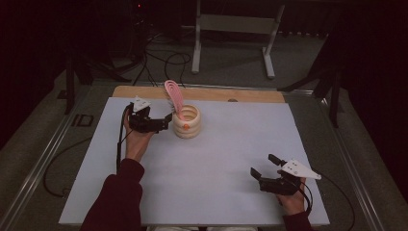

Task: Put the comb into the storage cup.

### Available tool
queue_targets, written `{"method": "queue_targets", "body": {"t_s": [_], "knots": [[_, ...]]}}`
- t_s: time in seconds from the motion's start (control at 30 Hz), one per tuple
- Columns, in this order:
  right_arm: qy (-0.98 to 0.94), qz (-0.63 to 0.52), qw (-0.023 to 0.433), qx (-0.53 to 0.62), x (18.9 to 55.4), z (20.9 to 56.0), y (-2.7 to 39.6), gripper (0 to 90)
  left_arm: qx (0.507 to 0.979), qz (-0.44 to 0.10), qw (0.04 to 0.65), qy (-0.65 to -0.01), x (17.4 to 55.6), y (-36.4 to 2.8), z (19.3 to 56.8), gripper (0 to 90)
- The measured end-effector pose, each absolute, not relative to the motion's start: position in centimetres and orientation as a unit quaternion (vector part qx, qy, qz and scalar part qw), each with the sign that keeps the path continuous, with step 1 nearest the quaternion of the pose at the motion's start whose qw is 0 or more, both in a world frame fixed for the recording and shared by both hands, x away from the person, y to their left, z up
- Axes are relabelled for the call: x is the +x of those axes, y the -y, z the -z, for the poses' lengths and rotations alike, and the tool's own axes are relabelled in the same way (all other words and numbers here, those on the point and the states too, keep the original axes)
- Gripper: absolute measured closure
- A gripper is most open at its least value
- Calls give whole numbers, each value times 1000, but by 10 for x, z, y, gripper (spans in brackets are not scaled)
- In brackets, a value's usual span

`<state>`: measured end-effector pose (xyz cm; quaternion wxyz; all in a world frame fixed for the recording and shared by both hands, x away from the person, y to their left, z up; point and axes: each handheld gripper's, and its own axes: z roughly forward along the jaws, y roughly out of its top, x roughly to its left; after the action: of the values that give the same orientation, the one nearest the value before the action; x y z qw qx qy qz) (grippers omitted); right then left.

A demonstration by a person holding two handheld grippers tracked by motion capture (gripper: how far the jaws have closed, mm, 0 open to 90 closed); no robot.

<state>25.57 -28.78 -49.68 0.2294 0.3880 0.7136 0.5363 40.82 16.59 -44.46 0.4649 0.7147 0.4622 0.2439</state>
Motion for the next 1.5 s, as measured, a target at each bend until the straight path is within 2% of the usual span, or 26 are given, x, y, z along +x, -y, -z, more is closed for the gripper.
{"method": "queue_targets", "body": {"t_s": [0.6,1.5], "knots": [[-716,-536,229,384,256,497,286,93,754,-251,440,-419,369,-177,449,0],[-721,-531,232,381,256,498,283,93,752,-253,457,-402,304,-209,471,0]]}}
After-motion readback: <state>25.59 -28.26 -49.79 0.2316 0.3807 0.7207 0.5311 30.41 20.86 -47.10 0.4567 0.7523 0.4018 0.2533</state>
